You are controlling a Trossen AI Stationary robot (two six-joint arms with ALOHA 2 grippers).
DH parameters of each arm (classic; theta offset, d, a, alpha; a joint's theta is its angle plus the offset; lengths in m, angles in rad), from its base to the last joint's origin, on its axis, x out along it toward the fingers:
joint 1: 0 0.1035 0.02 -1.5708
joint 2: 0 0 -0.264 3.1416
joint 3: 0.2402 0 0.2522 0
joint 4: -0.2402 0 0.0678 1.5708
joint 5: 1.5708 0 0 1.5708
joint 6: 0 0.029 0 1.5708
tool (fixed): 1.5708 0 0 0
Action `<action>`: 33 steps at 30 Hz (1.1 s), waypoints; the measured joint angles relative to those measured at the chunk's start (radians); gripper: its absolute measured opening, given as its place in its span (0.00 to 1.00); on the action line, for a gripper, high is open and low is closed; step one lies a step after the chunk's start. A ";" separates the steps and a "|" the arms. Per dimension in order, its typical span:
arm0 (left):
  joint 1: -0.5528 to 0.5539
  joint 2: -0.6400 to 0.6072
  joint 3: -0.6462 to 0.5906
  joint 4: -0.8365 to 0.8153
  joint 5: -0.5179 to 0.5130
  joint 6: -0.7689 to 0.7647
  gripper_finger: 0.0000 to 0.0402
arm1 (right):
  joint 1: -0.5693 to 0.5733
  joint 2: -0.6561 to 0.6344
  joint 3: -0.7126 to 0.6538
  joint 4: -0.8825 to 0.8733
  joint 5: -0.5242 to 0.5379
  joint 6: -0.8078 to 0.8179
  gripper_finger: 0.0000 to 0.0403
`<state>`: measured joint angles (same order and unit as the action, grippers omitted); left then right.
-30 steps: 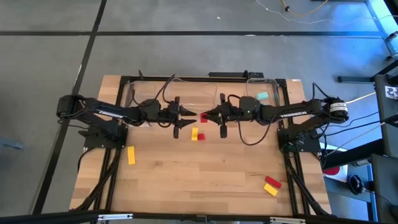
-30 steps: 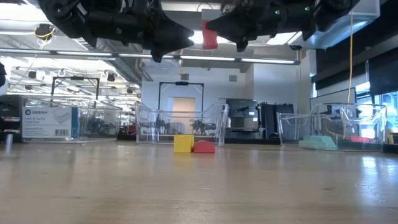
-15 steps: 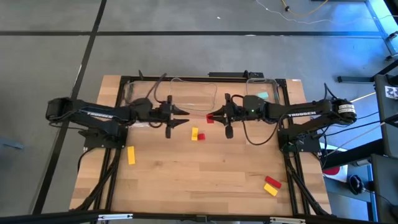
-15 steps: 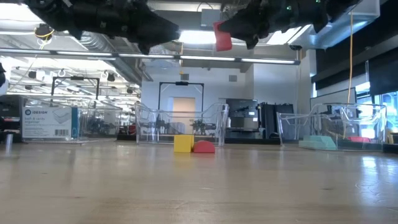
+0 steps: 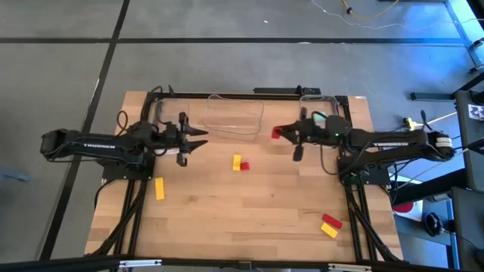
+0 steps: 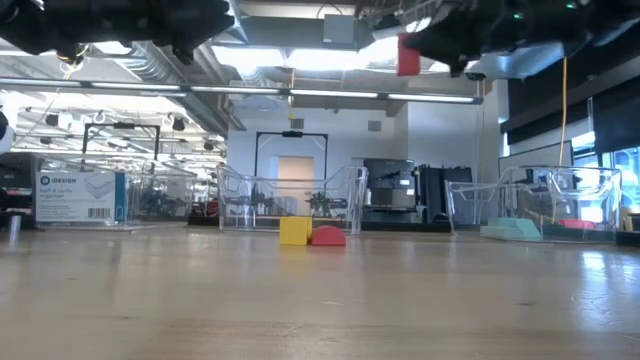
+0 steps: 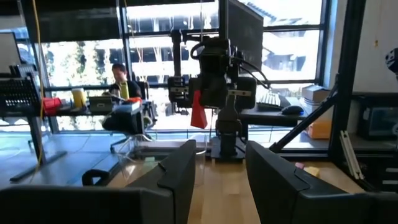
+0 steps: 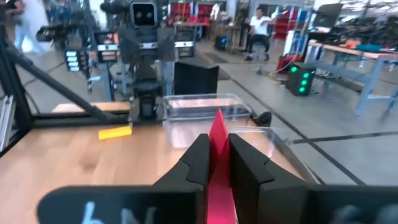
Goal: Sort & place blocks by color
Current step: Put the left red block into the middle transparent bin
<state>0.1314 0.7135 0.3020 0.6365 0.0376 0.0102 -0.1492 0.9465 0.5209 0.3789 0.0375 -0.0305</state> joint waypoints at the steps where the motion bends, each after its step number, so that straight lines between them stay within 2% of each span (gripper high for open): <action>1: 0.000 -0.002 0.000 0.000 0.000 0.001 0.33 | -0.003 -0.022 -0.015 0.000 0.001 0.004 0.09; 6: 0.000 -0.002 -0.001 0.002 0.000 0.003 0.33 | -0.006 -0.073 -0.067 0.049 0.002 0.024 0.09; 11: 0.000 -0.001 -0.001 0.003 -0.028 0.003 0.33 | -0.006 -0.022 -0.068 0.133 0.021 0.035 0.09; 20: 0.000 0.000 -0.001 0.008 -0.052 0.027 0.33 | -0.044 0.314 -0.037 0.465 0.026 0.053 0.09; 28: 0.000 0.000 -0.001 0.008 -0.052 0.022 0.33 | -0.113 0.631 0.111 0.475 0.059 0.100 0.09; 33: -0.003 0.000 -0.001 0.006 -0.052 0.016 0.33 | -0.158 0.713 0.159 0.387 0.067 0.128 0.09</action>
<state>0.1280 0.7132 0.3012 0.6428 -0.0142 0.0258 -0.3069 1.6592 0.6794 0.7659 0.1044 0.0980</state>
